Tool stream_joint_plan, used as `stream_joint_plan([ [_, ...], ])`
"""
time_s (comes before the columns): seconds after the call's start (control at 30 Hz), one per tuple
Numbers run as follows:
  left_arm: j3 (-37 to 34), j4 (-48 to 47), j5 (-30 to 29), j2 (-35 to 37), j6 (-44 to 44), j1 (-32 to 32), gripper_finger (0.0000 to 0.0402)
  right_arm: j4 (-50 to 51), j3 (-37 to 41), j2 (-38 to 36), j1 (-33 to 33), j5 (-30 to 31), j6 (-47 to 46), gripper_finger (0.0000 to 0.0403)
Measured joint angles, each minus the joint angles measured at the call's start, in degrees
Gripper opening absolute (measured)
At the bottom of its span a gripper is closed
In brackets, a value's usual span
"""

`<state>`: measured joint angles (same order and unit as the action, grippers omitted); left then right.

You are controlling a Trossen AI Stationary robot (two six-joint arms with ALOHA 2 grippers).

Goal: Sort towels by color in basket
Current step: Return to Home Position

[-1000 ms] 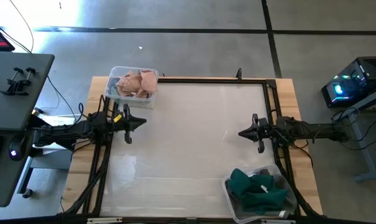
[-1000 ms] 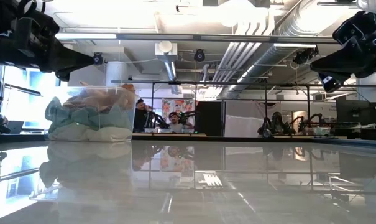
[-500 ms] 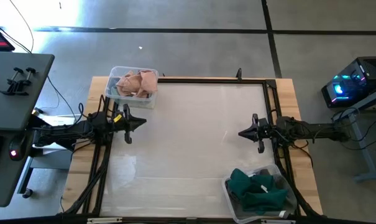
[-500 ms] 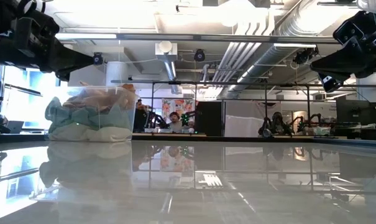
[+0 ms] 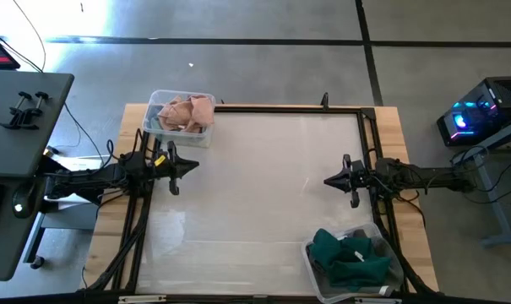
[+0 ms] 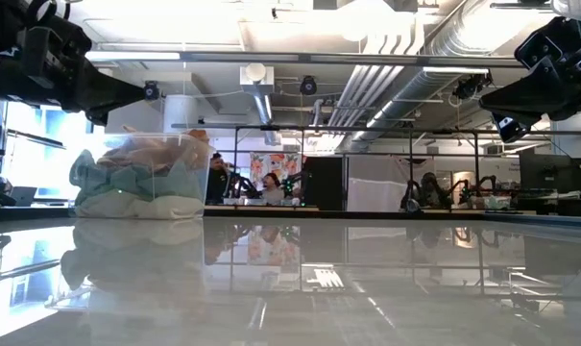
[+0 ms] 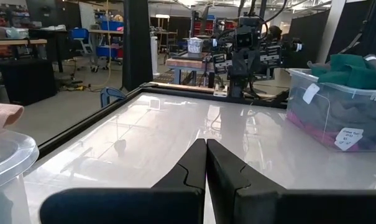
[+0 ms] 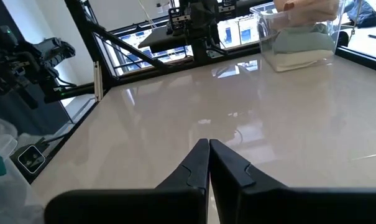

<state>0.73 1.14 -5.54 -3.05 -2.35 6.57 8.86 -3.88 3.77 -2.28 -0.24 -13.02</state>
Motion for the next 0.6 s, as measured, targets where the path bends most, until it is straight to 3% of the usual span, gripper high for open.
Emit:
stream_joint_plan([
  [0.6, 0.0, 0.0, -0.1, 0.0, 0.0, -4.4, 0.0, 0.0, 0.0, 0.0, 0.0, 0.0, 0.0, 0.0005],
])
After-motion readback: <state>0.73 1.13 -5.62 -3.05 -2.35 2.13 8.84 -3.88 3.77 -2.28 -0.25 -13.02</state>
